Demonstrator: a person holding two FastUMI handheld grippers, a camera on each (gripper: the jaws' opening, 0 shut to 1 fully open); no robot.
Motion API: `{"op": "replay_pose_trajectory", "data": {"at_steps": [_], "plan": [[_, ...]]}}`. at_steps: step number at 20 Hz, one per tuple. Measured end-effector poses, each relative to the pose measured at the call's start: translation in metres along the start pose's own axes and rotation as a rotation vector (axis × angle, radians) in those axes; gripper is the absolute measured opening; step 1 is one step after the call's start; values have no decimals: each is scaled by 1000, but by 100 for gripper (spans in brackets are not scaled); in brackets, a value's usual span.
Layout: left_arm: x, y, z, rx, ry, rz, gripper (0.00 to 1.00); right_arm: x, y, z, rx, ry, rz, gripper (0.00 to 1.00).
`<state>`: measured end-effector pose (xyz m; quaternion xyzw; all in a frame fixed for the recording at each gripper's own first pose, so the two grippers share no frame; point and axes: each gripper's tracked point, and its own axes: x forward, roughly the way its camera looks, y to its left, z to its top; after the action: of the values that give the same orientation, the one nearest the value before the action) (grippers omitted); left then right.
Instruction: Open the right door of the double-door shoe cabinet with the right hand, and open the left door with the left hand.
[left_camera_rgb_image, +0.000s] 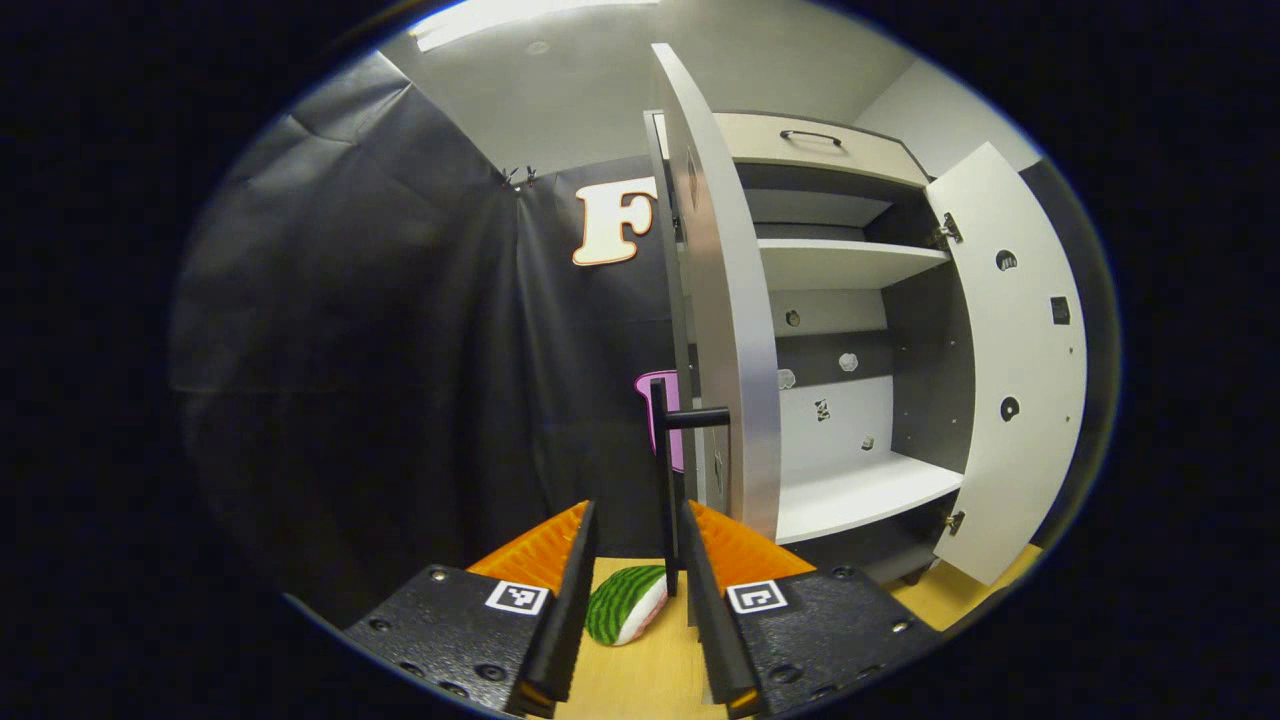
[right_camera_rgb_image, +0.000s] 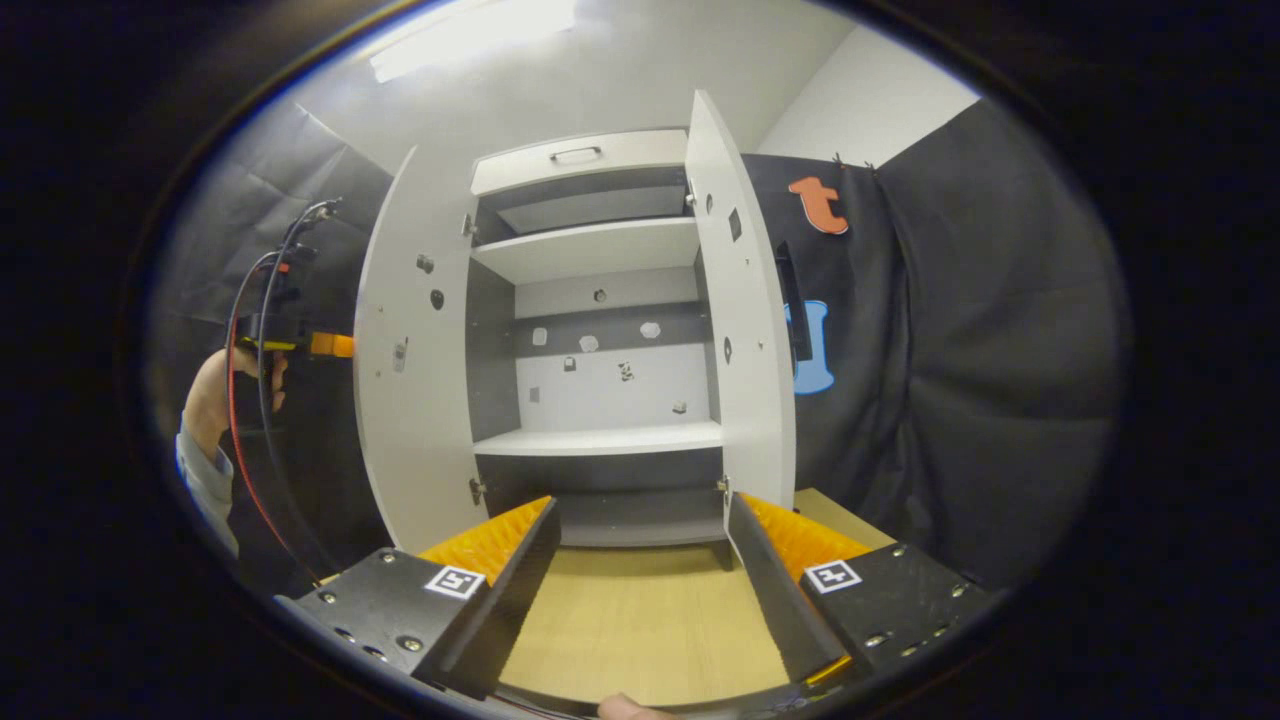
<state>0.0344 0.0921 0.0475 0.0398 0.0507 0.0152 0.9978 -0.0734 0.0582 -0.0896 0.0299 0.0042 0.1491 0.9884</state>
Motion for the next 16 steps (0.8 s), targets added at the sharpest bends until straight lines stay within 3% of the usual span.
{"op": "replay_pose_trajectory", "data": {"at_steps": [2, 5, 6, 16], "plan": [[-13, -1, 4, 17, -27, 16, 70, 1, 0, 1, 3, -1, -2, 97], [-38, -17, 4, 30, -37, 1, 89, 6, -3, 6, 7, -3, -8, 97], [-44, -23, 5, 22, -35, -10, 100, 7, -5, 8, 9, -5, -17, 97], [-89, -61, -14, -39, 20, 2, 97, 6, -23, 23, 2, -22, -62, 97]]}}
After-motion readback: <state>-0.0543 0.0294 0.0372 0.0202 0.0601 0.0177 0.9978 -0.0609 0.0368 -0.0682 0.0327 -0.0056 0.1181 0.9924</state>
